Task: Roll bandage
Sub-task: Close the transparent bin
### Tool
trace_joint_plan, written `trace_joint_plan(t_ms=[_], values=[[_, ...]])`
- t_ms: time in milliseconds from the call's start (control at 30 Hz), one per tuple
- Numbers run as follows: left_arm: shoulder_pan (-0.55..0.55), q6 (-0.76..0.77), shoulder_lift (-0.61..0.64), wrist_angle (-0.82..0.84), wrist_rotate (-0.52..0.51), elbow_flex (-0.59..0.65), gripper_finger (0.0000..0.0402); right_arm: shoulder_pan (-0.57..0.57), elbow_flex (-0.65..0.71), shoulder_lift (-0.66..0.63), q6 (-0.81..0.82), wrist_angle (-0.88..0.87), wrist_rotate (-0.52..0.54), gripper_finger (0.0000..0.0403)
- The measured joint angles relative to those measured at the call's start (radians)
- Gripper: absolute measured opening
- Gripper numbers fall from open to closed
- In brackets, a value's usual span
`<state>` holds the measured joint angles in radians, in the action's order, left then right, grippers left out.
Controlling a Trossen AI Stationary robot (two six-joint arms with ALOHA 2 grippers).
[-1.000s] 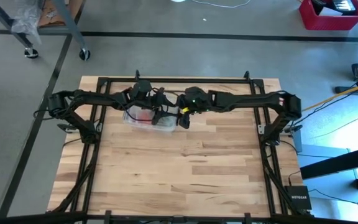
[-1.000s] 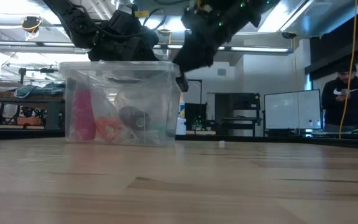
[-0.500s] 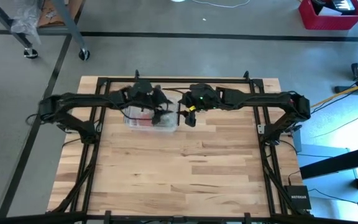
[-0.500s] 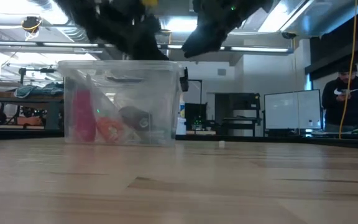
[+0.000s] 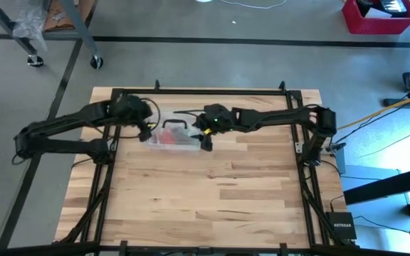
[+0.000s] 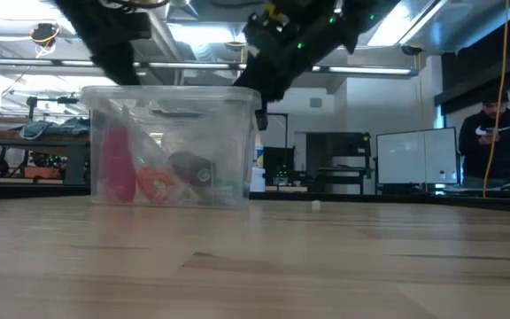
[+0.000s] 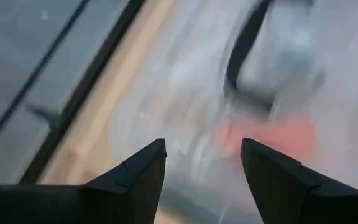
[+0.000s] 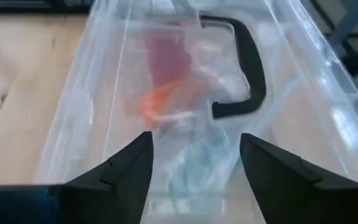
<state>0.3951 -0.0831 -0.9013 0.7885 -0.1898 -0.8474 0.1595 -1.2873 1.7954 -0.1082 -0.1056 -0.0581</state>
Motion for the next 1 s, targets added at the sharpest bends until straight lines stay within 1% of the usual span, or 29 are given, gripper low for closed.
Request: trace_joint_plan(t_ms=[133, 233, 367, 467, 567, 833, 867, 933, 1000], values=[[0.014, 0.076, 0.080, 0.106, -0.005, 0.032, 0.0203, 0.016, -0.001, -0.038, -0.026, -0.168, -0.011, 0.0243], [0.015, 0.153, 0.118, 0.177, -0.007, 0.042, 0.0203, 0.034, 0.002, -0.086, -0.040, -0.273, -0.017, 0.0243], [0.015, 0.207, 0.124, 0.166, -0.004, 0.102, 0.0203, 0.046, 0.007, -0.126, -0.046, -0.320, -0.020, 0.0243], [-0.007, 0.198, 0.083, 0.145, 0.025, 0.092, 0.0203, 0.044, 0.008, -0.134, -0.047, -0.323, -0.019, 0.0243], [-0.030, 0.203, 0.035, 0.158, 0.013, 0.093, 0.0203, 0.044, 0.008, -0.134, -0.047, -0.326, -0.020, 0.0243], [-0.020, 0.187, -0.154, 0.138, 0.005, 0.092, 0.0203, 0.044, 0.008, -0.134, -0.072, -0.335, -0.024, 0.0243], [-0.015, 0.168, -0.178, 0.122, 0.003, 0.088, 0.0203, 0.044, 0.008, -0.135, -0.081, -0.343, -0.030, 0.0243], [-0.005, 0.121, -0.212, 0.012, 0.000, 0.085, 0.0203, 0.048, 0.007, -0.137, -0.084, -0.350, -0.039, 0.0243], [-0.002, 0.112, -0.233, -0.074, 0.004, 0.087, 0.0203, 0.062, 0.007, -0.142, -0.088, -0.359, -0.049, 0.0243]])
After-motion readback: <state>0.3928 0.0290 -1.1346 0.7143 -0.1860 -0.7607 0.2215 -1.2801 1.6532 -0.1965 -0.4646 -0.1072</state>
